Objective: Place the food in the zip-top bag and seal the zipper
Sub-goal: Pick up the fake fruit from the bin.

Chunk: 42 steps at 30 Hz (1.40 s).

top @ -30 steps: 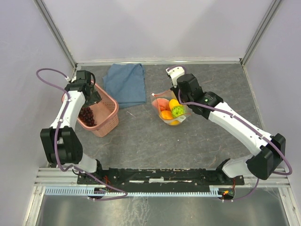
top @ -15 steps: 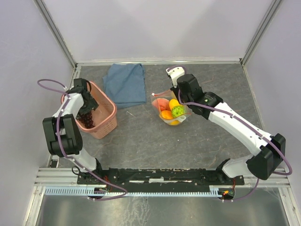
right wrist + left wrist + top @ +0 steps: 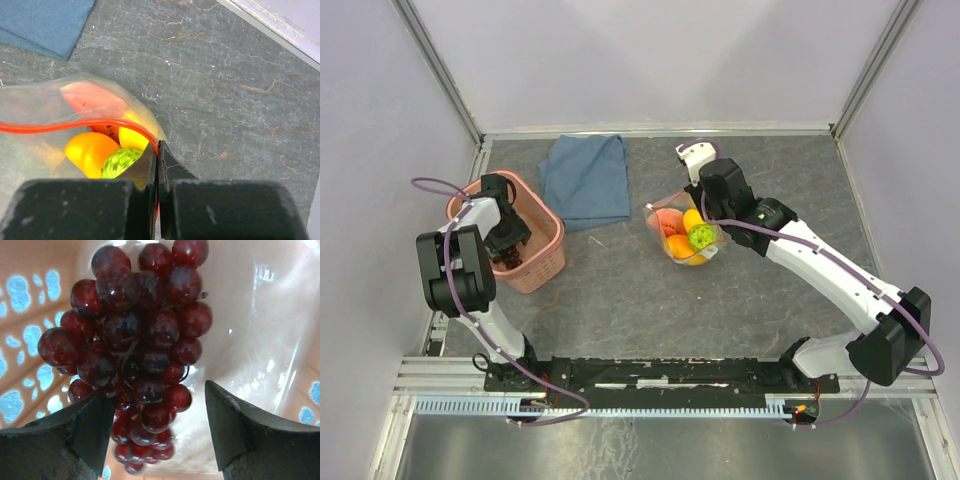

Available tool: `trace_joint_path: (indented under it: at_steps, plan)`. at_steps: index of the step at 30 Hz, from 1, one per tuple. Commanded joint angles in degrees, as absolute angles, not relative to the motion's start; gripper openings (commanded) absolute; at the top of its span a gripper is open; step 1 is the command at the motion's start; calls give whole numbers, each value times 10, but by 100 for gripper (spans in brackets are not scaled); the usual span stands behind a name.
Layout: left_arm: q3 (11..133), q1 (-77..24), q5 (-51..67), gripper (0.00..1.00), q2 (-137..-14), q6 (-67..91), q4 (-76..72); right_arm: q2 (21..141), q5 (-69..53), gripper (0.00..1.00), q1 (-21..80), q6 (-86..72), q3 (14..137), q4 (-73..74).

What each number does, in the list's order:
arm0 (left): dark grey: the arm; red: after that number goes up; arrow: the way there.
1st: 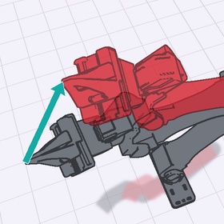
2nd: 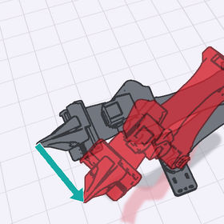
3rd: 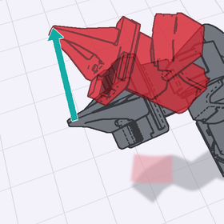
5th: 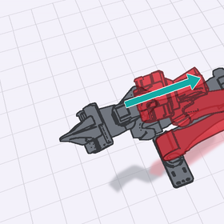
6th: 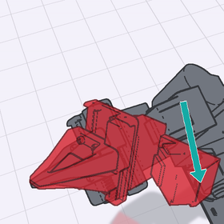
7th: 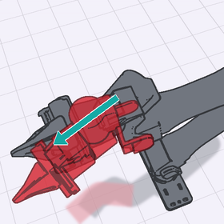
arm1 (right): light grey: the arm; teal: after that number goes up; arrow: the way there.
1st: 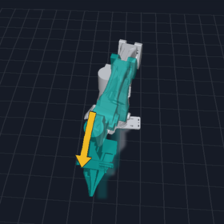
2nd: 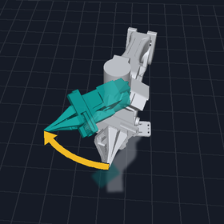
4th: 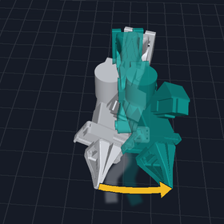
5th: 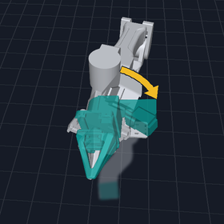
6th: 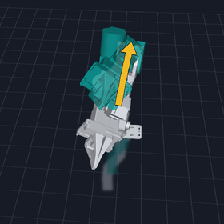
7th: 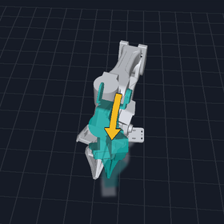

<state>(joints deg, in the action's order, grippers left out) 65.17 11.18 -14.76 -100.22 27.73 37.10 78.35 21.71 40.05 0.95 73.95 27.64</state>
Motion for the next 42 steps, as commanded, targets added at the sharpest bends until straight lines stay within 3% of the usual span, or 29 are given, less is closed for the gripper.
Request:
trace_joint_path:
  at_steps: [1, 5, 8, 19, 32, 42]
  plan:
    - [651, 115, -121, 71, -1016, 275, 353, 756, 232, 1, 399, 14, 738, 241]
    - [647, 115, -127, 56, -1002, 271, 352, 755, 233, 1, 399, 13, 737, 240]
    - [644, 115, -127, 51, -989, 268, 353, 756, 232, 1, 399, 13, 737, 240]
    - [639, 115, -119, 8, -921, 254, 357, 760, 236, 1, 399, 14, 740, 244]
    - [662, 115, -103, 3, -792, 247, 391, 758, 244, 1, 400, 17, 741, 246]
    - [699, 109, -4, 3, -677, 213, 379, 766, 243, 1, 399, 16, 749, 256]
